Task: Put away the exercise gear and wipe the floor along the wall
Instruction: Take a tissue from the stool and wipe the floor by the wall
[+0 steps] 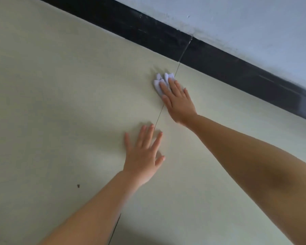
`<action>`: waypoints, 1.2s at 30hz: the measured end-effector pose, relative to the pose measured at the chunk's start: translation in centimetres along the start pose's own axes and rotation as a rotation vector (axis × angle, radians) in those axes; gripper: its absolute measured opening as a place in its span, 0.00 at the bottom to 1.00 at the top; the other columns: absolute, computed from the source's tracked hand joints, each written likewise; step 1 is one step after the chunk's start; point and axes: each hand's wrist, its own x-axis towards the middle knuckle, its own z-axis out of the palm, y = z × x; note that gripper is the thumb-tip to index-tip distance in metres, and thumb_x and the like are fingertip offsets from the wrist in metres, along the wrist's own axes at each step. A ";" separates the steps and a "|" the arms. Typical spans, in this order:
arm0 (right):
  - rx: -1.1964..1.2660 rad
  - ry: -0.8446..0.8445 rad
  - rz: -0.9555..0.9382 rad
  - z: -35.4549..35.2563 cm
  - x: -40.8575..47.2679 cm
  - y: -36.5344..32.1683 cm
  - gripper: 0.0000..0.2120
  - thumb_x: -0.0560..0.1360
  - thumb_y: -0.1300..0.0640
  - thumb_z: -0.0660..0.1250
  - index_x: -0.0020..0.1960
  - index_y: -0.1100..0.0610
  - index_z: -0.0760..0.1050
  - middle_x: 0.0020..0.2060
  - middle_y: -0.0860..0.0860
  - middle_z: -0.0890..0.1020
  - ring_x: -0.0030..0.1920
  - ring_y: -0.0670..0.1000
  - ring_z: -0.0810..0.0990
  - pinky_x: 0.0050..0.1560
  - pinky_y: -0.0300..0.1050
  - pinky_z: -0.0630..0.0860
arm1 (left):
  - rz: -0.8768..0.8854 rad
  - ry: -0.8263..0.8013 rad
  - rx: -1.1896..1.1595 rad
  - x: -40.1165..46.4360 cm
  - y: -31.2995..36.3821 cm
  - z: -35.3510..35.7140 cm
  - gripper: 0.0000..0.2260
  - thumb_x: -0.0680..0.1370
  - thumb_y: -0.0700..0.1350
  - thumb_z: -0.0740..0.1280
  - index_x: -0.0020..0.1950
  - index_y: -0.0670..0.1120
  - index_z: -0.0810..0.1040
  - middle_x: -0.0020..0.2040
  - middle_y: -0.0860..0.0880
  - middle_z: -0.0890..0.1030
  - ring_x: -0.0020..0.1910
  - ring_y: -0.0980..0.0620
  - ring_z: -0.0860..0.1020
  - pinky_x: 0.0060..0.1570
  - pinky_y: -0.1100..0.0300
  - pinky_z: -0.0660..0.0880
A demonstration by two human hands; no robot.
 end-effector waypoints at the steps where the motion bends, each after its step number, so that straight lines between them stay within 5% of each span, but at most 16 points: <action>1: 0.020 0.050 0.077 -0.1 -1.4 2.3 0.24 0.83 0.47 0.41 0.78 0.45 0.42 0.77 0.49 0.41 0.77 0.49 0.39 0.74 0.50 0.40 | -0.002 0.026 0.000 0.2 0.0 0.5 0.33 0.73 0.63 0.45 0.76 0.52 0.56 0.77 0.47 0.47 0.76 0.45 0.50 0.65 0.30 0.45; 7: 0.130 0.319 0.757 -1.1 -15.6 19.0 0.24 0.81 0.50 0.44 0.77 0.46 0.48 0.78 0.49 0.45 0.77 0.50 0.42 0.74 0.61 0.48 | -0.002 0.109 -0.021 0.1 0.2 1.7 0.34 0.72 0.63 0.38 0.77 0.53 0.48 0.76 0.52 0.39 0.76 0.51 0.39 0.67 0.32 0.39; 11: 0.319 0.358 1.061 -1.9 -14.4 18.5 0.23 0.83 0.52 0.43 0.78 0.48 0.49 0.78 0.53 0.44 0.77 0.52 0.42 0.74 0.56 0.43 | -0.032 0.118 -0.038 0.4 0.2 1.8 0.31 0.75 0.60 0.43 0.76 0.51 0.55 0.78 0.47 0.50 0.77 0.49 0.47 0.66 0.30 0.45; 13: 0.279 0.327 0.942 0.1 -12.6 13.3 0.24 0.83 0.50 0.45 0.78 0.47 0.49 0.78 0.53 0.44 0.77 0.52 0.42 0.74 0.55 0.43 | -0.017 0.134 -0.032 0.2 0.0 2.1 0.28 0.77 0.58 0.45 0.75 0.50 0.59 0.77 0.46 0.55 0.76 0.48 0.52 0.65 0.29 0.47; 18: 0.134 0.119 0.294 7.7 -14.3 -4.0 0.27 0.79 0.46 0.37 0.78 0.48 0.44 0.77 0.53 0.43 0.77 0.52 0.39 0.72 0.53 0.32 | -0.082 0.185 -0.221 0.6 0.5 1.0 0.27 0.78 0.53 0.42 0.75 0.48 0.62 0.77 0.50 0.57 0.76 0.52 0.52 0.69 0.37 0.43; 21: 0.100 0.035 -0.020 8.0 -16.2 -2.9 0.25 0.80 0.48 0.42 0.78 0.48 0.48 0.78 0.52 0.48 0.77 0.52 0.45 0.73 0.51 0.35 | -0.112 0.203 -0.311 0.8 0.7 0.0 0.19 0.83 0.44 0.49 0.74 0.45 0.64 0.76 0.49 0.59 0.76 0.53 0.54 0.70 0.39 0.43; 24: 0.046 0.290 0.244 6.6 -17.8 5.6 0.26 0.79 0.47 0.46 0.76 0.49 0.58 0.76 0.53 0.60 0.75 0.54 0.59 0.72 0.56 0.57 | -0.093 0.131 -0.241 0.5 0.7 -0.5 0.20 0.83 0.44 0.50 0.76 0.47 0.59 0.77 0.52 0.54 0.76 0.54 0.49 0.71 0.41 0.41; 28: 0.125 0.414 0.914 3.6 -25.0 18.9 0.26 0.80 0.52 0.48 0.77 0.49 0.52 0.77 0.56 0.50 0.77 0.55 0.48 0.69 0.62 0.57 | -0.078 0.058 -0.136 0.6 0.7 -0.6 0.22 0.83 0.48 0.48 0.77 0.49 0.52 0.78 0.54 0.47 0.76 0.56 0.44 0.71 0.42 0.40; 31: 0.319 0.388 1.283 2.7 -29.0 21.7 0.26 0.80 0.49 0.45 0.78 0.49 0.48 0.77 0.56 0.46 0.77 0.55 0.44 0.73 0.59 0.48 | -0.084 0.069 -0.153 0.7 0.6 -0.6 0.22 0.83 0.49 0.49 0.77 0.48 0.53 0.78 0.54 0.48 0.76 0.56 0.45 0.71 0.41 0.40; 33: 0.298 0.389 1.297 3.5 -27.4 18.4 0.26 0.81 0.48 0.46 0.78 0.50 0.49 0.77 0.57 0.46 0.77 0.55 0.44 0.73 0.57 0.45 | -0.089 0.101 -0.179 0.6 0.7 -0.6 0.22 0.83 0.48 0.49 0.77 0.47 0.55 0.78 0.53 0.50 0.76 0.55 0.46 0.71 0.41 0.40; 36: 0.192 0.374 0.854 6.3 -22.2 7.9 0.26 0.80 0.47 0.46 0.77 0.49 0.52 0.77 0.56 0.49 0.77 0.55 0.46 0.74 0.56 0.44 | -0.116 0.157 -0.298 0.4 1.3 -0.8 0.21 0.83 0.48 0.48 0.76 0.47 0.58 0.77 0.52 0.57 0.76 0.54 0.52 0.72 0.42 0.41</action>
